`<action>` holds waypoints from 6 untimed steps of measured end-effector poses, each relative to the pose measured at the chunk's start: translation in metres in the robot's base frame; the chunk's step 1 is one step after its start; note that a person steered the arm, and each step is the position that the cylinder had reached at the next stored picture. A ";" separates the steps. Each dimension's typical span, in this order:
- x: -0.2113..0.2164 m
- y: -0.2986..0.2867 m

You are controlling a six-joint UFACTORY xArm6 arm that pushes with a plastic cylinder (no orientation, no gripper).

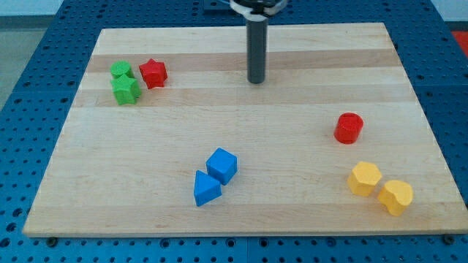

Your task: Slide the red circle to the top of the yellow hexagon

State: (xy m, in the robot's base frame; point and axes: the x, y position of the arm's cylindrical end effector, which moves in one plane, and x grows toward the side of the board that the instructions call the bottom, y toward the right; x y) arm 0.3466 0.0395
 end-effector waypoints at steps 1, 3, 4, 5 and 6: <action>0.014 0.069; 0.123 0.147; 0.124 0.148; 0.133 0.155; 0.167 0.177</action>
